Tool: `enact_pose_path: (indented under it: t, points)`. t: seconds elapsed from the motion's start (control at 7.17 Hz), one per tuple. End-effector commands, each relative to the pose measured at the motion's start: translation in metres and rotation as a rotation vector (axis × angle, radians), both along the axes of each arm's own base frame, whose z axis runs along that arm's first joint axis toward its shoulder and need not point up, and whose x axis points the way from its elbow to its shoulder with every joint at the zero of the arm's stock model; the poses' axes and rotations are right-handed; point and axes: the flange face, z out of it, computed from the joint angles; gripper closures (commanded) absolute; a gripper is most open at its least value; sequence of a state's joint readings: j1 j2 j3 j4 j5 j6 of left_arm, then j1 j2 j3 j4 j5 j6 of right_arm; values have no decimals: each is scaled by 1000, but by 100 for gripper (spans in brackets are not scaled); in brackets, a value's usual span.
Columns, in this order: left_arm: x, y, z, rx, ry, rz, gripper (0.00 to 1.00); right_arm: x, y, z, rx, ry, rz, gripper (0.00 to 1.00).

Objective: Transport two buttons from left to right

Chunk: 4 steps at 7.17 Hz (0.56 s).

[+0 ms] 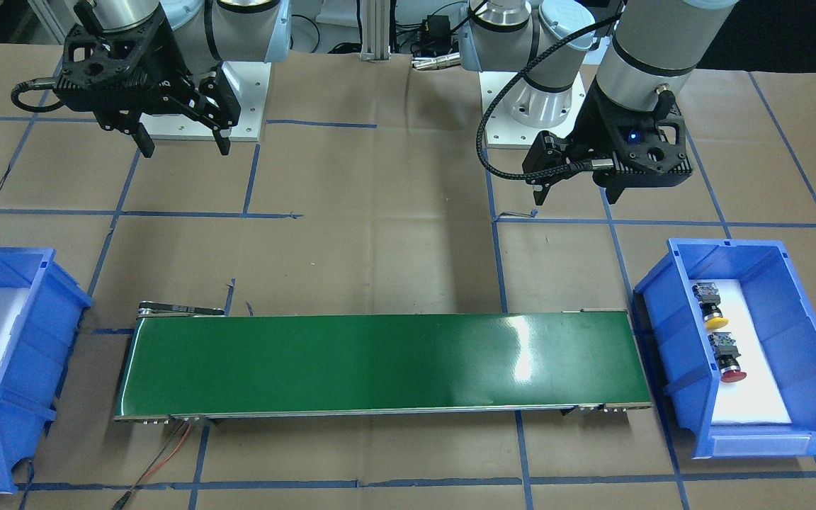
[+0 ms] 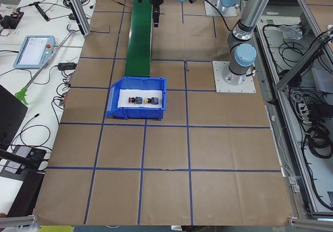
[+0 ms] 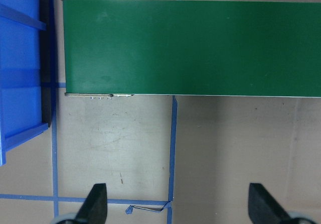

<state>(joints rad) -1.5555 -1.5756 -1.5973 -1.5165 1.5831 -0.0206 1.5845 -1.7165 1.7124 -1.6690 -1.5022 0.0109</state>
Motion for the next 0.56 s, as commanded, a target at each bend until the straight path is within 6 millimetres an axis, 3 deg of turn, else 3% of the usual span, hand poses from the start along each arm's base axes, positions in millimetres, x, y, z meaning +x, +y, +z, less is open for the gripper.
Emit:
enact_pose_path:
  t: [0.0, 0.42]
  points:
    - [1, 2, 1, -2, 0, -4, 0, 0, -1, -2, 4, 0, 0, 0]
    - [8, -5, 3, -6, 1, -2, 0, 0, 0, -3, 5, 3, 3, 0]
